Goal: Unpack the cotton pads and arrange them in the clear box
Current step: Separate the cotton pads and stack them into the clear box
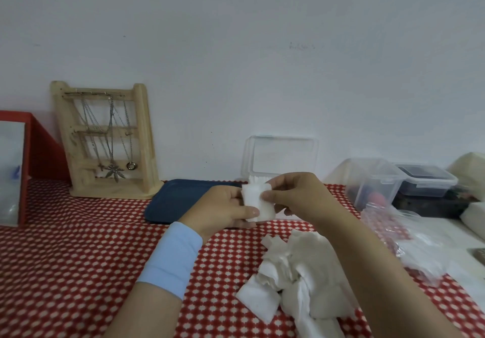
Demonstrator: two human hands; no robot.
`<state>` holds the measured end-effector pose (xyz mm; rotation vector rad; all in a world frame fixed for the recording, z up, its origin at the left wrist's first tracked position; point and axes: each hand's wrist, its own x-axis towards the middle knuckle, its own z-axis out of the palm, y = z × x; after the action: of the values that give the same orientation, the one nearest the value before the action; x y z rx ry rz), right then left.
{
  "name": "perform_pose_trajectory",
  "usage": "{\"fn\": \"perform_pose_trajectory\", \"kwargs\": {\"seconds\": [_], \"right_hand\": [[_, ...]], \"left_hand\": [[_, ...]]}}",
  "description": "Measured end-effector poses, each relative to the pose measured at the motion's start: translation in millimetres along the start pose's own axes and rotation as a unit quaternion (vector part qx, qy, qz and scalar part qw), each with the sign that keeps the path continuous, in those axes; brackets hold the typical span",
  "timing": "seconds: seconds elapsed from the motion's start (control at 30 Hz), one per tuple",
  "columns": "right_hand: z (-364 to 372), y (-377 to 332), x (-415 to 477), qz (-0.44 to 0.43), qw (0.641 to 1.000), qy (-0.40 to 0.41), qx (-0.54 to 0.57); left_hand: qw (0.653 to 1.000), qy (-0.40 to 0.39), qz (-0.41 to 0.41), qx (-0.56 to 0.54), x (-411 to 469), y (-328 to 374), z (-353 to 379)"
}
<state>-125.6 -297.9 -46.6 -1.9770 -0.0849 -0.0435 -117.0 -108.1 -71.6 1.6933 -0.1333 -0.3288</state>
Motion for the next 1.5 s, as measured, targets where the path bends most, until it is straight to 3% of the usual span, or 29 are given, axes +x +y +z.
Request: {"fn": "perform_pose_trajectory", "kwargs": {"seconds": [0.1,0.23,0.33,0.4,0.47,0.6,0.7,0.87,1.07,1.23,1.33,1.5], "right_hand": [[2.1,2.4,6.9,0.01,0.985,0.008,-0.175],[16.1,-0.1,19.5,0.063,0.89,-0.106,-0.439],[33.2,-1.1,25.0,0.081,0.828,-0.181,-0.525],[37.0,2.4,28.5,0.07,0.816,-0.195,-0.539],[32.5,1.9,29.7,0.064,0.851,-0.179,-0.489],[13.7,-11.3,21.2,0.024,0.952,-0.119,-0.282],[7.1,-18.4,9.1,0.016,0.989,-0.109,-0.099],[10.7,-12.6,-1.0,0.013,0.996,-0.091,0.023],[17.8,2.7,6.8,-0.022,1.0,0.003,0.003],[16.0,1.7,7.3,-0.035,0.999,0.004,0.023],[10.2,-0.7,8.5,-0.045,0.997,0.043,0.035],[3.9,-5.0,7.2,-0.05,0.989,0.027,0.137]], "left_hand": [[0.998,0.047,-0.005,0.041,6.1,-7.5,-12.0],[0.995,0.096,-0.004,0.004,13.2,-15.0,-18.8],[0.992,0.108,-0.003,-0.065,13.7,-14.2,-19.0],[0.99,0.116,0.0,-0.075,15.2,-15.2,-19.9],[0.989,0.128,0.002,-0.076,14.8,-15.8,-21.9],[0.984,0.162,0.013,-0.078,14.4,-16.7,-25.8],[0.981,0.176,0.026,-0.074,13.0,-17.2,-27.0],[0.986,0.141,0.011,-0.084,10.8,-15.1,-22.0],[0.985,0.056,-0.002,-0.164,8.9,-13.1,-13.6],[0.989,0.055,0.014,-0.135,10.2,-15.3,-12.0],[0.988,0.084,0.009,-0.128,11.1,-16.0,-12.5],[0.991,0.06,-0.006,-0.118,7.9,-11.7,-6.7]]}}
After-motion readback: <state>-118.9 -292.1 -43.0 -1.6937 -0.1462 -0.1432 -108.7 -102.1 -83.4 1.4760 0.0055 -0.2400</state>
